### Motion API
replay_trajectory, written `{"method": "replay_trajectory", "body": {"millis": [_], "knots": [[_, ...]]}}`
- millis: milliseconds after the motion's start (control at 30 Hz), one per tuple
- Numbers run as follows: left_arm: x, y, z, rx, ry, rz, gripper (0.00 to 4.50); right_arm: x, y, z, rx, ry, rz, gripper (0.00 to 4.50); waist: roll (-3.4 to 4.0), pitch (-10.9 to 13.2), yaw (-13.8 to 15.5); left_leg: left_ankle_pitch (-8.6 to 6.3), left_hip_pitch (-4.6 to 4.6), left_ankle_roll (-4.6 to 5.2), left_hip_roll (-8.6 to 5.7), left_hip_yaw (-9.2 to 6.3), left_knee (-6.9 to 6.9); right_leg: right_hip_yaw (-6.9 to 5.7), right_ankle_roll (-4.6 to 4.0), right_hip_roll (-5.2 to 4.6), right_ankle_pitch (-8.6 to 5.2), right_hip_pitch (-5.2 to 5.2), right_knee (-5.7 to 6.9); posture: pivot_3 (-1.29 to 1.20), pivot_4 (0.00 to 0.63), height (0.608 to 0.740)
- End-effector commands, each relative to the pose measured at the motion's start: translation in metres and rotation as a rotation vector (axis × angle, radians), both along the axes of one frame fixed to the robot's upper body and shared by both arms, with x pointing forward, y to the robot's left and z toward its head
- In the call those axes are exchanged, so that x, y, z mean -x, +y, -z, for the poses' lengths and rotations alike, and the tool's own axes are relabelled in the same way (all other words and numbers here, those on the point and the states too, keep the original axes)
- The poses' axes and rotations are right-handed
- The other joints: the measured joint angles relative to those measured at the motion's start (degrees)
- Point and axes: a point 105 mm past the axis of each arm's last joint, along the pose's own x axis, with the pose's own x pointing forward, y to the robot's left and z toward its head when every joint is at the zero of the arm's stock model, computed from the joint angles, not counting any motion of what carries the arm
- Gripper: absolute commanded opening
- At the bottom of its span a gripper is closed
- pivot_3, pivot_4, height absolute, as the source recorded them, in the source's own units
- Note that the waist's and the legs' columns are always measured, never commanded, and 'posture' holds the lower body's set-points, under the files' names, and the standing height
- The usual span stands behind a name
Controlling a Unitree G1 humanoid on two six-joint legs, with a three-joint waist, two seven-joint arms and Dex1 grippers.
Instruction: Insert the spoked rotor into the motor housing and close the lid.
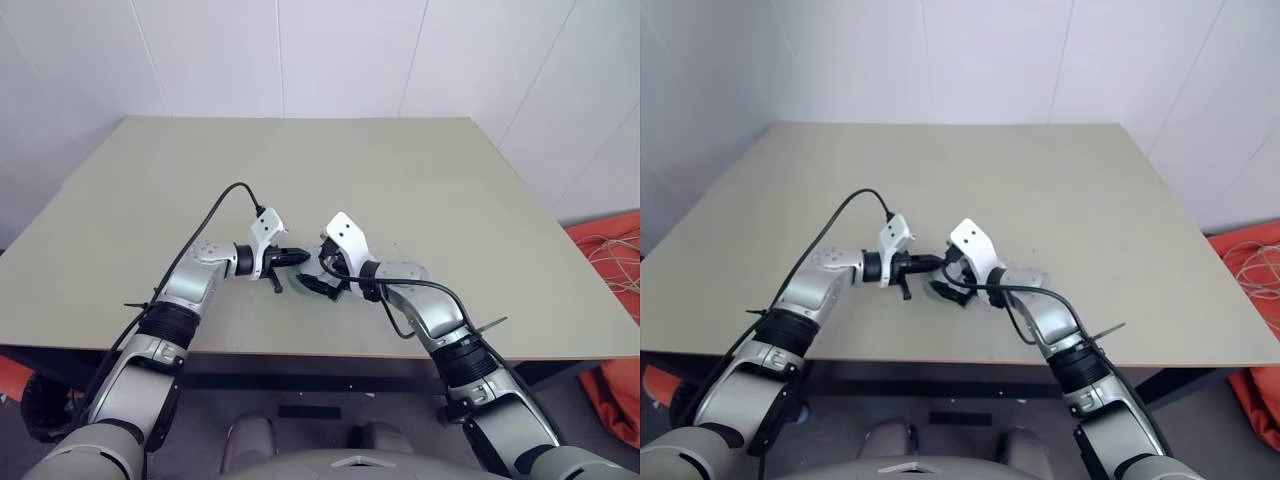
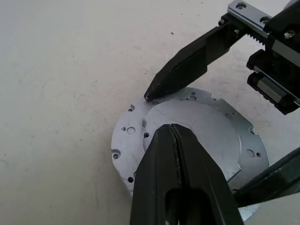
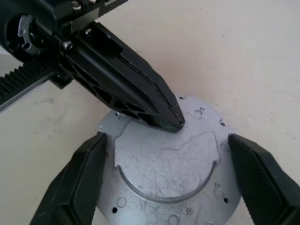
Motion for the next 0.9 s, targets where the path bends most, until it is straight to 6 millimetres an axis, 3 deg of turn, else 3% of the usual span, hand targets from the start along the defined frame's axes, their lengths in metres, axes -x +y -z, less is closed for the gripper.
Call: {"method": "replay_trajectory", "body": {"millis": [33, 167, 367, 467, 633, 900], "knots": [[0.006, 0.000, 0.018, -0.055, 0.055, 0.009, 0.00, 0.003, -0.008, -0.003, 0.006, 0.009, 0.001, 4.48, 0.00, 0.0, 0.0, 0.00, -0.01, 0.00, 0.00, 0.00, 0.00, -0.01, -0.01, 0.00, -0.01, 0.00, 0.00, 0.00, 0.000, 0.740], [0.006, -0.003, 0.018, -0.049, 0.056, 0.011, 0.00, 0.007, -0.020, -0.016, -0.023, 0.006, -0.001, 4.48, 0.00, 0.0, 0.2, 0.00, -0.04, 0.00, -0.05, 0.02, -0.02, -0.02, 0.00, -0.08, -0.03, 0.00, -0.04, 0.00, 0.000, 0.740], [0.005, -0.006, 0.018, -0.043, 0.056, 0.018, 0.00, 0.019, -0.048, -0.062, -0.129, -0.019, -0.026, 4.48, 0.09, 0.1, 0.3, 0.00, -0.08, 0.00, -0.06, 0.05, -0.05, -0.02, 0.04, -0.10, -0.06, -0.01, -0.10, 0.00, 0.000, 0.740], [0.005, -0.007, 0.017, -0.040, 0.056, 0.021, 0.00, 0.017, -0.060, -0.075, -0.157, -0.006, 0.017, 4.48, 0.09, 0.1, 0.4, 0.00, -0.04, 0.01, -0.05, 0.05, -0.10, -0.02, 0.03, -0.10, -0.07, 0.00, -0.10, 0.00, 0.000, 0.740], [0.005, -0.008, 0.018, -0.037, 0.057, 0.026, 0.00, 0.003, -0.072, -0.070, -0.227, 0.190, 0.225, 4.48, 0.13, 0.1, 0.3, 0.00, -0.03, 0.00, -0.06, 0.05, -0.11, -0.03, 0.02, -0.10, -0.08, -0.02, -0.09, 0.00, 0.000, 0.740], [0.005, -0.008, 0.018, -0.037, 0.058, 0.026, 0.00, 0.011, -0.044, -0.051, -0.424, 0.674, 0.312, 4.48, 0.26, 0.1, 0.4, 0.13, -0.06, -0.22, -0.07, 0.04, -0.17, -0.03, -0.05, -0.11, -0.12, -0.09, -0.04, 0.00, 0.000, 0.740]]}}
